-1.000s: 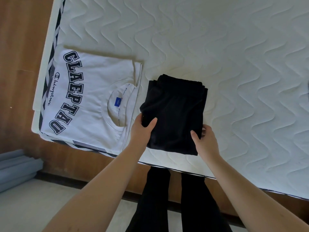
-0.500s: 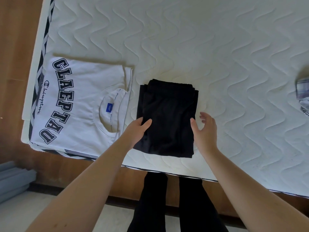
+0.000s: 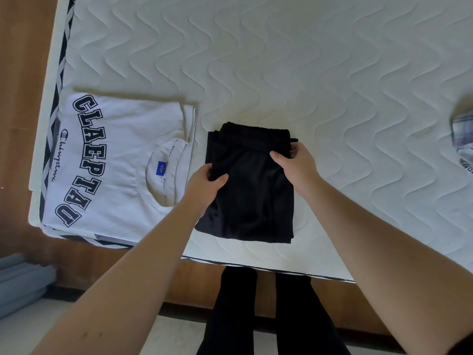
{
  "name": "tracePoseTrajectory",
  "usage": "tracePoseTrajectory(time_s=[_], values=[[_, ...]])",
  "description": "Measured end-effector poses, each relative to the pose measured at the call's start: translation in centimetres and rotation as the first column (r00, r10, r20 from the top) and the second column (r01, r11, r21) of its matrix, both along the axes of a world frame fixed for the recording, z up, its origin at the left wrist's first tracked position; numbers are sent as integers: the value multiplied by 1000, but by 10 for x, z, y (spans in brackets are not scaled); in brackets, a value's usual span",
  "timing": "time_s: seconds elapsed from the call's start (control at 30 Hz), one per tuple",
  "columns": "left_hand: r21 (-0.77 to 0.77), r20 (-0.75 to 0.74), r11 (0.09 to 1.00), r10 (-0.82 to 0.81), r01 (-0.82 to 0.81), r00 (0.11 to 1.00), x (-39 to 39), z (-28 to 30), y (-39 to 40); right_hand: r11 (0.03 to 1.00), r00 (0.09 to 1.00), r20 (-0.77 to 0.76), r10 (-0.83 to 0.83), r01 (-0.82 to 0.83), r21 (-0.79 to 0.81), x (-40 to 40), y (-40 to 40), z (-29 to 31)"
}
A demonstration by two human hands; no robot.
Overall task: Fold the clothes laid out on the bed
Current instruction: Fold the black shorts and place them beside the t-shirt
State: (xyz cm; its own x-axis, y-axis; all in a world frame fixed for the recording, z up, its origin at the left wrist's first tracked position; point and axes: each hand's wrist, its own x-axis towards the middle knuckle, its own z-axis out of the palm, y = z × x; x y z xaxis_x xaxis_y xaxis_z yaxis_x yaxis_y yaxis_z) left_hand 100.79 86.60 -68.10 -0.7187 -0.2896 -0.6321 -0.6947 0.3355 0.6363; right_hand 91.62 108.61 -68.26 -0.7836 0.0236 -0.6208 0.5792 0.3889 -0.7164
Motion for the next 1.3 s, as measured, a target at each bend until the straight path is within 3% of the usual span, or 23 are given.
tracePoseTrajectory(time_s=[0.17,0.3,0.4,0.5,0.6,0.7,0.87,0.93,1.03,1.1,1.2,1.3], values=[[119,29,992,-40,36,999,18,-1,-4,994,992,-105,67,-57,94,12,15,2],[-72,-21,990,-123,121,992,26,-2,1,984,987,-126,96,-74,165,15,19,-7],[-119,-79,993,11,-21,997,30,1,7,978,990,-123,70,-44,203,14,20,-11],[-208,-34,974,90,-95,995,52,0,9,971,990,-138,17,16,238,23,21,-7],[-202,77,978,-27,43,997,87,-4,4,973,999,-44,12,-1,230,52,21,1],[-296,103,939,-150,175,983,110,-10,-2,968,988,134,79,-108,228,94,26,4],[-218,183,963,-116,156,976,114,-7,-5,925,914,344,215,-304,228,144,32,-4],[-182,235,968,-128,174,963,109,-5,-9,940,890,393,233,-309,143,153,33,-6],[-248,257,943,-158,223,953,107,-3,-14,959,874,436,215,-274,76,159,33,-5],[-282,246,938,-134,203,960,110,1,-14,922,857,447,257,-355,151,156,31,-3],[-337,225,921,-123,195,967,114,9,-6,759,808,478,345,-539,365,150,26,3],[-566,102,775,-274,282,956,114,14,1,667,877,333,348,-481,569,147,21,14]])
